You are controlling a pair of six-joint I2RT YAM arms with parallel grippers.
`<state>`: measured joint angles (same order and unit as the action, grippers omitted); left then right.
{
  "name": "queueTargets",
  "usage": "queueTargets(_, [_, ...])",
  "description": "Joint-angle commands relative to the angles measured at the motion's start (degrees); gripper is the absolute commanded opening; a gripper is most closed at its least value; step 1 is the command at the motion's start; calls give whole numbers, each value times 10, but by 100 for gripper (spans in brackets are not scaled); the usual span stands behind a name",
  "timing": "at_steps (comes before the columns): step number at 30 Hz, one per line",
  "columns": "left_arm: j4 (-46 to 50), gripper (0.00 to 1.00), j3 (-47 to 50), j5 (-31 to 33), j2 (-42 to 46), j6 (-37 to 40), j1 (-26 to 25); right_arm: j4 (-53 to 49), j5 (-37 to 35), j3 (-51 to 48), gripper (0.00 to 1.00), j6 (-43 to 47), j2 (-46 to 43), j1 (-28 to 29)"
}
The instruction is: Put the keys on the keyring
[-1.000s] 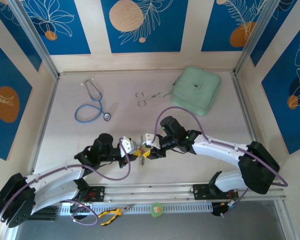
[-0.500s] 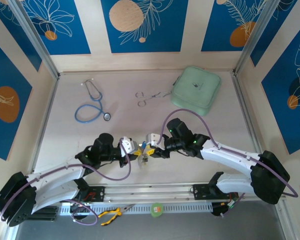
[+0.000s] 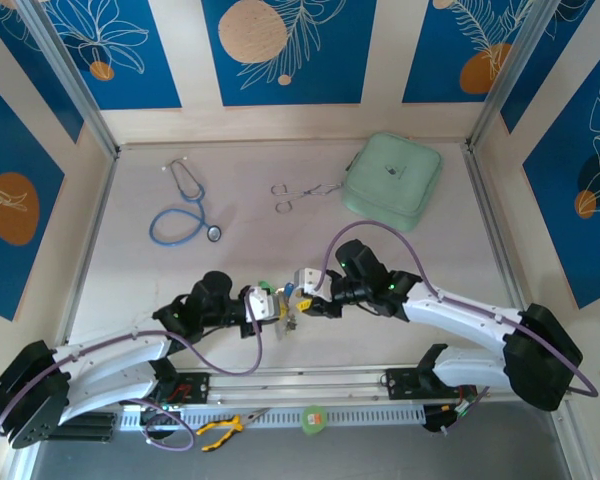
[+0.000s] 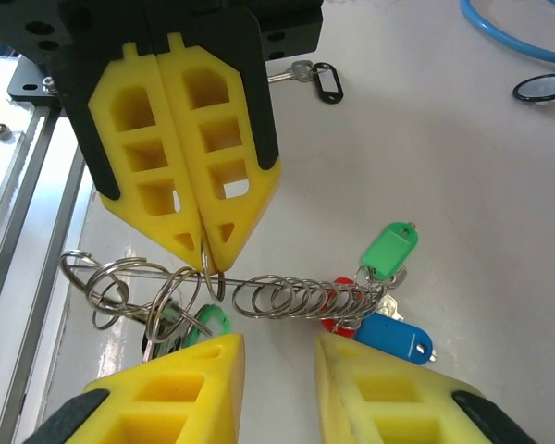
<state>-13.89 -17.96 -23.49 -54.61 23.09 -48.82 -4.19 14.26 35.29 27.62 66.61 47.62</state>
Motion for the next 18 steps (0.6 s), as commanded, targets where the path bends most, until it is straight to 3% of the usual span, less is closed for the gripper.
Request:
queueTargets(1, [16, 0, 1, -14, -6, 17, -14, -23, -10, -15, 27, -5, -23, -1])
queueTargets(10, [116, 0, -79, 21, -108, 52, -57, 9, -90, 2, 31, -164, -23, -79])
queueTargets(18, [162, 0, -143, 47, -210, 113, -88, -27, -92, 7, 31, -209, -41, -110])
